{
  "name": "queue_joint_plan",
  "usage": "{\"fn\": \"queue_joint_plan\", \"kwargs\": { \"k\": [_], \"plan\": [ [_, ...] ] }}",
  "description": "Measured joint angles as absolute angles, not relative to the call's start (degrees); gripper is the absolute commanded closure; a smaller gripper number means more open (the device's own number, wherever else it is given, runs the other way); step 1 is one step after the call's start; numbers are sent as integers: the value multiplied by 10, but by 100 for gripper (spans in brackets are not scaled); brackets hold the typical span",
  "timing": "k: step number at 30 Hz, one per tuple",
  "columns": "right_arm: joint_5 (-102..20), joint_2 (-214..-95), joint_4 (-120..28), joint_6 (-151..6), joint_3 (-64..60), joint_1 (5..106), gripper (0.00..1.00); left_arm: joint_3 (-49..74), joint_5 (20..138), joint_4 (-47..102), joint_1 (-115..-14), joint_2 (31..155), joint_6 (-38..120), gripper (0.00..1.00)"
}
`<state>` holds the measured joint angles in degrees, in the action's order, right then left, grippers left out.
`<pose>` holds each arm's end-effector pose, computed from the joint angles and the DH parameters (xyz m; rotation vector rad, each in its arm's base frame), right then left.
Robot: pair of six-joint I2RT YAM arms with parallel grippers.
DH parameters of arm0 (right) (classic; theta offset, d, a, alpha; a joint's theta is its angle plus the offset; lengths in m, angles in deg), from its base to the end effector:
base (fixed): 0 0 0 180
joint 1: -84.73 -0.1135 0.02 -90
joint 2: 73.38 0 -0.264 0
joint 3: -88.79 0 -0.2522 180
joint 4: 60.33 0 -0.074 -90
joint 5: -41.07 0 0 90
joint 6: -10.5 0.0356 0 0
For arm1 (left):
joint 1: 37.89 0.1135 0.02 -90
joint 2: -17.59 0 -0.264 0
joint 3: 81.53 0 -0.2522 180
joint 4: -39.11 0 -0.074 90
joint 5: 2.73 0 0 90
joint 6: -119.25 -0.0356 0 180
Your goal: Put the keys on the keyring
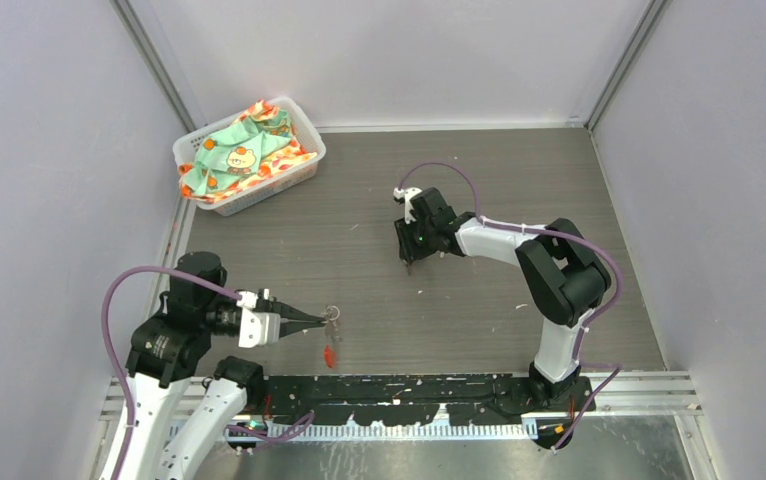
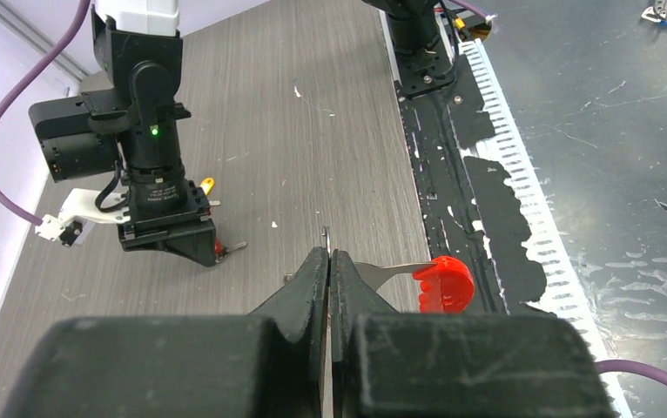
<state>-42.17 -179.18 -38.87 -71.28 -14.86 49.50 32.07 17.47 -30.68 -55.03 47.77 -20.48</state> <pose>0.3083 0.2229 0.1587 -0.6374 2.4284 0.4676 0.0543 -0.0517 0.3475 1.5000 1.0916 -0.9018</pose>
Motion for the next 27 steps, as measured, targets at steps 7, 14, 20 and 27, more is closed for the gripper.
{"fn": "queue_joint_plan", "kwargs": {
  "k": [7,14,20,27],
  "plan": [
    [-433,-1798,-389,-724,-144,481,97,313,179,-306,-550,478,-207,100],
    [-444,-1800,-376,-723,-136,472,99,313,183,-307,-550,479,-209,100],
    [-447,-1782,-355,-721,-134,461,99,313,183,-307,-550,479,-212,100],
    [-446,-1707,-354,-716,-138,440,97,313,187,-307,-550,479,-218,100]
  ]
}}
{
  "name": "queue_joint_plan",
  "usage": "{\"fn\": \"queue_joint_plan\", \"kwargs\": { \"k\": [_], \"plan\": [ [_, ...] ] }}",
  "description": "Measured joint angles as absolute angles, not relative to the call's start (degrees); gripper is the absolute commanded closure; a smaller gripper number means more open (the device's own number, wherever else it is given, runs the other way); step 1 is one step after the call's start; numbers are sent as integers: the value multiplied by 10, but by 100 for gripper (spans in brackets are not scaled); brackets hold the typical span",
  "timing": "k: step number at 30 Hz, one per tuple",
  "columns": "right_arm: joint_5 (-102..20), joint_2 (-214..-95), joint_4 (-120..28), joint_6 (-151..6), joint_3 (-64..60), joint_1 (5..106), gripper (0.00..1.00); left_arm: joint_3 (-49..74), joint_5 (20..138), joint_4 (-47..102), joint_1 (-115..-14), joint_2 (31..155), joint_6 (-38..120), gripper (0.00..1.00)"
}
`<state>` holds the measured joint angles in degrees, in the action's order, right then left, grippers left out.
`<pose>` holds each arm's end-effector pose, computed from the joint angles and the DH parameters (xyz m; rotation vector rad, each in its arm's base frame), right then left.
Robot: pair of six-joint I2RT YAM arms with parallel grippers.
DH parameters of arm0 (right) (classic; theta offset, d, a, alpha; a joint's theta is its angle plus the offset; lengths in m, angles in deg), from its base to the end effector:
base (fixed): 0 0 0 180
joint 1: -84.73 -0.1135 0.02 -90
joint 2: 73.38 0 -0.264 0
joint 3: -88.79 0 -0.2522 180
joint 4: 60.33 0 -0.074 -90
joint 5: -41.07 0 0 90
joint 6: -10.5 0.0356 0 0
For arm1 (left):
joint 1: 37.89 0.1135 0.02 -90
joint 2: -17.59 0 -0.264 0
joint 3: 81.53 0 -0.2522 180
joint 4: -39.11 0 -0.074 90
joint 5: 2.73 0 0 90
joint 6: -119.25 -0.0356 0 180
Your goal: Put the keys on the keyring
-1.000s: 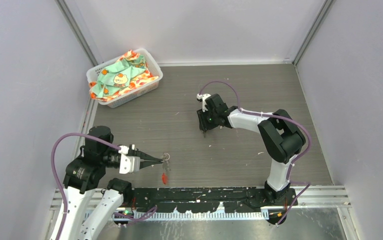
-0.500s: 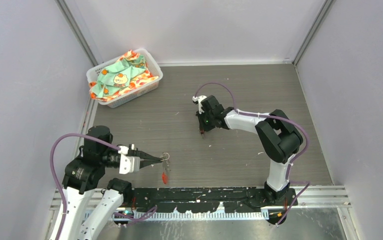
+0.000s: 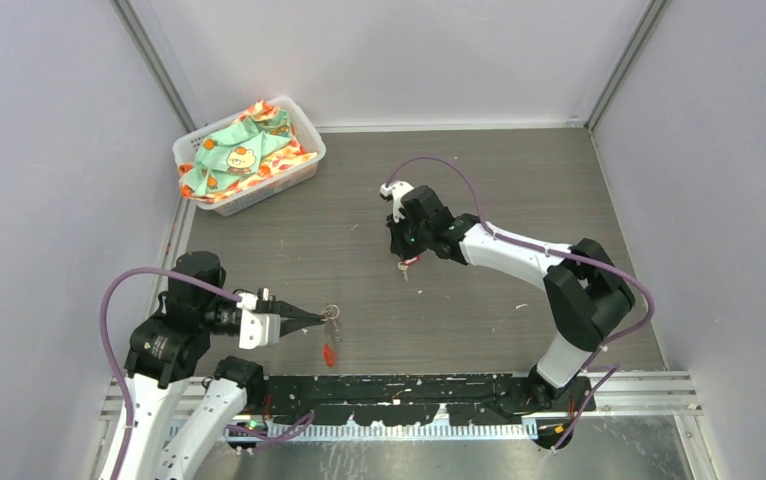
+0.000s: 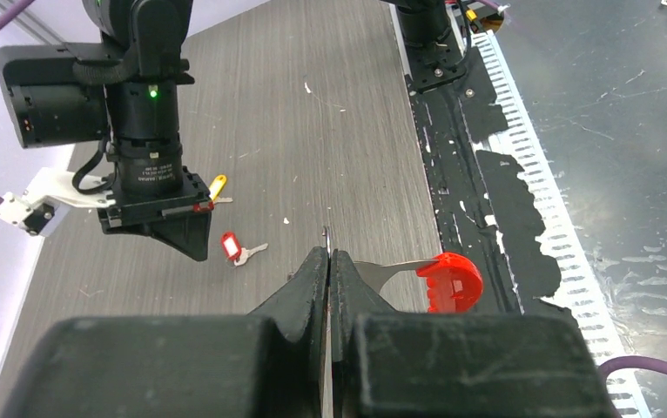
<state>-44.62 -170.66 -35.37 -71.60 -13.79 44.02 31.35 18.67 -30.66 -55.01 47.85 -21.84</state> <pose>0.2775 0.2423 0.2125 -0.7158 2.2980 0.4947 0.0541 -0.0513 0.3506 1.5087 1.0776 -0.8578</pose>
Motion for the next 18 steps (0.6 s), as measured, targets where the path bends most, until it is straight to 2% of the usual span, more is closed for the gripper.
{"fn": "queue_joint_plan", "kwargs": {
  "k": [2,3,4,7,18],
  "plan": [
    [-447,-1694,-358,-716,-141,437,68,313,187,-307,-550,479,-220,100],
    [-449,-1693,-358,-715,-141,437,58,313,187,-307,-550,479,-221,100],
    [-454,-1693,-358,-718,-141,437,52,313,187,-307,-550,479,-221,100],
    [-481,-1699,-349,-717,-141,436,47,313,189,-307,-550,479,-222,100],
    [-659,-1801,-294,-655,-57,354,45,313,193,-307,-550,479,-222,100]
  ]
}}
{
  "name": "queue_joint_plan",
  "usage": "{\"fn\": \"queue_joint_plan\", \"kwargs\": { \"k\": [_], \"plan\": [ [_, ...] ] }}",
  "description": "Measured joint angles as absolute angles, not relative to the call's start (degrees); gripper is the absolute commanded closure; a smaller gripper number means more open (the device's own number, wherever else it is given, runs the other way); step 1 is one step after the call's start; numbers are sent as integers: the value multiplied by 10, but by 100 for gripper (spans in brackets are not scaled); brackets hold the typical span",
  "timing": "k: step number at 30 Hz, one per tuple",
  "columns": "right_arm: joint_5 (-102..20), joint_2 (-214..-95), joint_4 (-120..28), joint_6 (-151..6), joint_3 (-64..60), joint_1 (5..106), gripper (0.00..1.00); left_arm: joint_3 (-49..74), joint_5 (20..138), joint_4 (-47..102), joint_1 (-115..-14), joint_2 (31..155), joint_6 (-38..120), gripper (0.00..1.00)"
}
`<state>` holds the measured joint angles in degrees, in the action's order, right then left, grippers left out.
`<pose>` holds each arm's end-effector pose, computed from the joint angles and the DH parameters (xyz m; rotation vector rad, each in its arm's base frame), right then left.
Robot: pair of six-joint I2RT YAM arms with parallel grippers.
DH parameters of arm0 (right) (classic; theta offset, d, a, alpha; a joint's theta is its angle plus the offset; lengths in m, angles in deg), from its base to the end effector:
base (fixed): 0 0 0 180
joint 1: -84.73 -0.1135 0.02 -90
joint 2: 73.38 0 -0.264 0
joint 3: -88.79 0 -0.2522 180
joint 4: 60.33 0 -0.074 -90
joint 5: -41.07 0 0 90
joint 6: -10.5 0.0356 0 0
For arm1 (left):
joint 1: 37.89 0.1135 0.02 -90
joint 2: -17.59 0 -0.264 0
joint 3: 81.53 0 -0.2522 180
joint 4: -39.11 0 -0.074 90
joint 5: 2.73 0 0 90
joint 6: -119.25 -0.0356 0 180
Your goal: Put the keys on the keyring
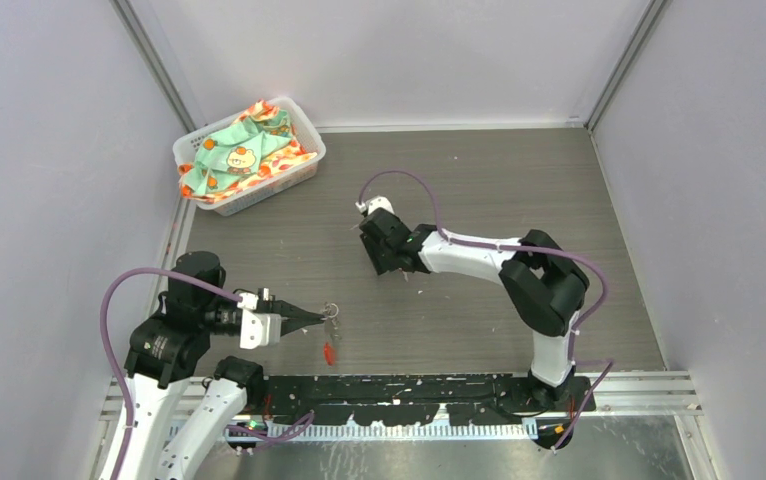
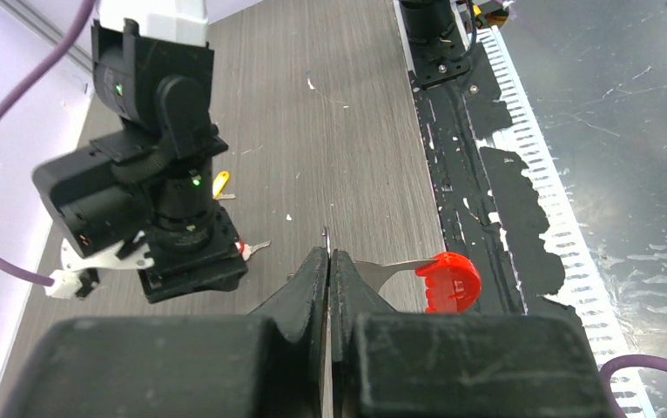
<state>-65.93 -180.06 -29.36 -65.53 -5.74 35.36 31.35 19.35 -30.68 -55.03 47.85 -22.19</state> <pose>0.2665 0.2946 0.1898 -0.6198 2.3509 0.1279 0.0544 -0.0513 0.3503 1.5107 1.0814 -0.8430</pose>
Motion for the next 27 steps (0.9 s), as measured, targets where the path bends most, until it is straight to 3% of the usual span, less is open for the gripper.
{"fn": "queue_joint_plan", "kwargs": {
  "k": [19,23,27],
  "plan": [
    [-775,-1868,-265,-567,-31,328,62,313,199,-307,-550,478,-222,100],
    [-775,-1870,-269,-563,-31,328,74,313,200,-307,-550,478,-223,100],
    [-772,-1870,-269,-559,-31,328,92,313,200,-307,-550,478,-223,100]
  ]
}}
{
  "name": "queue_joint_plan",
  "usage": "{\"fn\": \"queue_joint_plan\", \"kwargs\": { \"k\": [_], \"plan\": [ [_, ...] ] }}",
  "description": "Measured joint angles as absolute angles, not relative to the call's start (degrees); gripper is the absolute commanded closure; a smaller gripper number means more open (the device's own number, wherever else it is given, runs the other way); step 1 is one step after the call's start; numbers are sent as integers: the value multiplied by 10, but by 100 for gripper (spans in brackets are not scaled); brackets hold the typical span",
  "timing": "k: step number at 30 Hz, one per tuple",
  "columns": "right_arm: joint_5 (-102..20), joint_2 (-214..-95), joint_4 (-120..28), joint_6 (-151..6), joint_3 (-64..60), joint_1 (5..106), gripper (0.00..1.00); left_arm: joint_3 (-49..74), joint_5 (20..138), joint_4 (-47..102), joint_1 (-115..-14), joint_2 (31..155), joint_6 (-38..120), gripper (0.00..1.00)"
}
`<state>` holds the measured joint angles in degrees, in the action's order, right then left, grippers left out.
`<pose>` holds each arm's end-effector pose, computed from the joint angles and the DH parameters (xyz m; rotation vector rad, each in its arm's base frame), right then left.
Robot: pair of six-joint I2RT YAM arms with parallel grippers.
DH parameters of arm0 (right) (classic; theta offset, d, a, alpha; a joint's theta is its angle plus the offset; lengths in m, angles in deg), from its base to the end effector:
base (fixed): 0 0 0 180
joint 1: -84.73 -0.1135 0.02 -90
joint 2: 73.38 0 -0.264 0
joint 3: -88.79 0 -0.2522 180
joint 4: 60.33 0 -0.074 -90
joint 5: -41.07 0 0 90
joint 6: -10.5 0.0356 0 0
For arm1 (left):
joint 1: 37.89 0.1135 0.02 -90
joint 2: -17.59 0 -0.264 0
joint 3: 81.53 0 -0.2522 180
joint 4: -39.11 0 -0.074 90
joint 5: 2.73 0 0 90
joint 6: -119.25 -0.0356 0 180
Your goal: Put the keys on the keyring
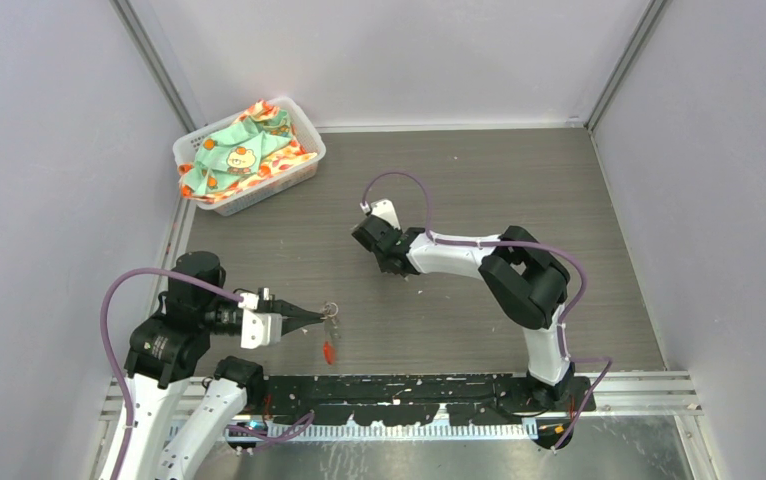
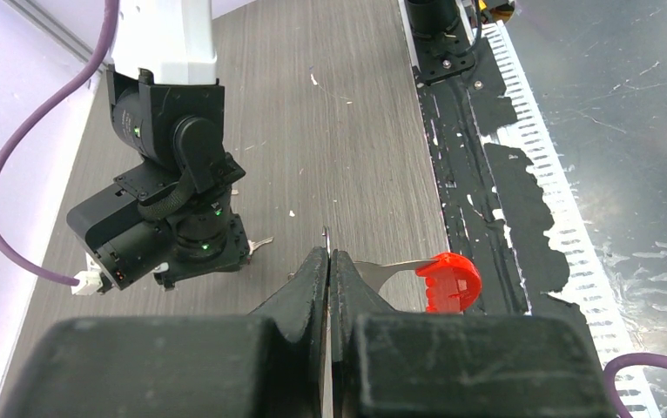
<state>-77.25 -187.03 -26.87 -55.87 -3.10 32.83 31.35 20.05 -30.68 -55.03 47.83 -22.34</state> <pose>0.2649 0.3104 0.1563 -0.4270 2.3892 -0.0717 0.0547 -0.0512 0.3501 1.5109 1.0880 -0.8295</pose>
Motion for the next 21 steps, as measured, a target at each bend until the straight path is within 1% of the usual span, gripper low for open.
{"fn": "queue_joint_plan", "kwargs": {
  "k": [1,2,6,9,10,13,14,15,17,21],
  "plan": [
    [-771,-1870,-269,-557,-31,328,97,313,200,-307,-550,478,-224,100],
    [-771,-1870,-269,-558,-31,328,99,313,200,-307,-550,478,-224,100],
    [-750,-1861,-286,-564,-46,329,99,313,200,-307,-550,478,-224,100],
    [-700,-1839,-299,-580,-68,330,99,313,200,-307,-550,478,-224,100],
    [-686,-1832,-299,-584,-73,329,94,313,201,-307,-550,478,-224,100],
    [-663,-1801,-299,-588,-90,325,62,313,202,-307,-550,475,-224,100],
    [-663,-1789,-300,-587,-97,324,58,313,202,-307,-550,474,-224,100],
    [-666,-1779,-300,-582,-103,323,56,313,202,-307,-550,473,-224,100],
    [-673,-1760,-302,-575,-116,321,56,313,202,-307,-550,473,-224,100],
    [-668,-1753,-315,-549,-133,321,62,313,202,-307,-550,473,-224,100]
  ]
}}
